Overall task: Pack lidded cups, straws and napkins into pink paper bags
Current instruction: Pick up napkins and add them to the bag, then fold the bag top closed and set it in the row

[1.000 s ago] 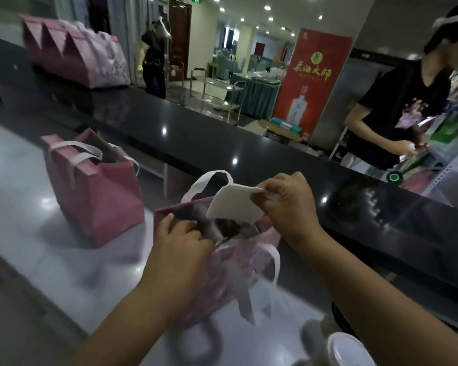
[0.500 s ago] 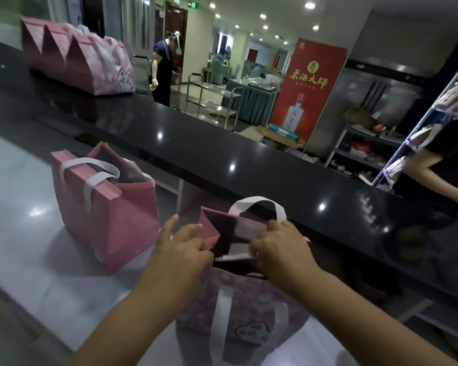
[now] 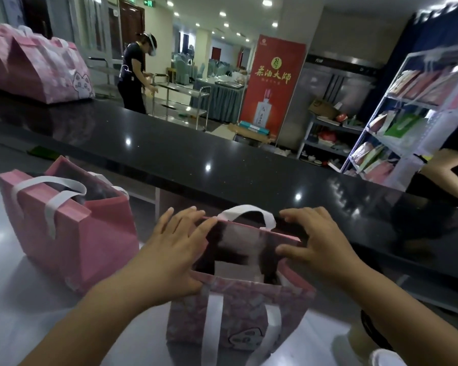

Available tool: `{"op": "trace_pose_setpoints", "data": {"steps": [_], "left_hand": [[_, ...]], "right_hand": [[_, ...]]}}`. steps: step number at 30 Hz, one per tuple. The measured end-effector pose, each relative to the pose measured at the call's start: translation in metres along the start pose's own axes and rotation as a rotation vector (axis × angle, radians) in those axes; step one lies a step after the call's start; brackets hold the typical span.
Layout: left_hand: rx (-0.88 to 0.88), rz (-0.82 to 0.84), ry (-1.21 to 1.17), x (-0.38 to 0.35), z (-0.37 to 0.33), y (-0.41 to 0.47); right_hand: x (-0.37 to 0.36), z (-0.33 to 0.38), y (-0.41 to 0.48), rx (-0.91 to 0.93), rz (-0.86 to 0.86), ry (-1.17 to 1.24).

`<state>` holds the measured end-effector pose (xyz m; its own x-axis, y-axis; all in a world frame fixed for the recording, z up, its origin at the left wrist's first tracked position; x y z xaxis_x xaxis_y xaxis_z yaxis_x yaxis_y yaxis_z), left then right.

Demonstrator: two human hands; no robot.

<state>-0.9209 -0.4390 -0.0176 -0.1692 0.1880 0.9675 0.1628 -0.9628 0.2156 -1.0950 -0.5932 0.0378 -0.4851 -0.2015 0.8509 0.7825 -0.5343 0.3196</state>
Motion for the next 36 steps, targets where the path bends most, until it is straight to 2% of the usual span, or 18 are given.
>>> {"op": "trace_pose_setpoints", "data": {"steps": [4, 7, 11, 13, 16, 19, 24, 26, 28, 31, 33, 36], "left_hand": [[-0.054, 0.102, -0.065, -0.013, 0.018, 0.012], [-0.088, 0.169, -0.091, -0.021, 0.022, 0.023], [-0.099, 0.163, -0.138, -0.021, 0.023, 0.042], [-0.106, 0.106, -0.139, -0.018, 0.025, 0.048], [-0.171, -0.010, -0.175, -0.013, 0.025, 0.051], [-0.208, -0.115, -0.300, -0.014, 0.025, 0.051], [-0.166, -0.238, -0.556, -0.027, 0.027, 0.051], [-0.153, -0.312, -0.592, -0.030, 0.029, 0.050], [-0.169, -0.400, -0.531, -0.026, 0.028, 0.048], [-0.312, -0.551, -0.246, -0.018, 0.017, 0.040], [-0.425, -0.638, -0.076, -0.020, 0.010, 0.034], [-0.521, -0.704, 0.023, -0.027, 0.009, 0.025]], "right_hand": [[-0.019, -0.034, -0.026, -0.088, 0.392, 0.079], [-0.035, -0.050, -0.036, -0.093, 0.495, -0.013], [-0.041, -0.056, -0.020, -0.087, 0.394, 0.061], [-0.043, -0.060, -0.012, -0.107, 0.335, 0.124], [-0.047, -0.061, -0.006, -0.041, 0.264, 0.147], [-0.052, -0.065, -0.006, 0.006, 0.206, 0.141], [-0.059, -0.073, -0.009, 0.017, 0.135, 0.177], [-0.057, -0.072, -0.011, 0.048, 0.081, 0.171], [-0.053, -0.067, -0.015, 0.138, -0.011, 0.129], [-0.049, -0.057, -0.025, 0.325, -0.124, -0.011], [-0.051, -0.056, -0.032, 0.408, -0.163, -0.112], [-0.058, -0.062, -0.040, 0.486, -0.134, -0.233]]}}
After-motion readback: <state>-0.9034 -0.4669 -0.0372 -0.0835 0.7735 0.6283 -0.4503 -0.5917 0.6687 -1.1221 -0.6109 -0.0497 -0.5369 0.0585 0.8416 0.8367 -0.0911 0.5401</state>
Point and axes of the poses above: each hand's wrist, its own y-axis towards the middle knuckle, its own x-axis out of the back of the hand, z = x × y, the point moved 7 cm from there along y, towards the middle knuckle, and after that the axes turned 11 degrees about y, right-handed, at the moved point
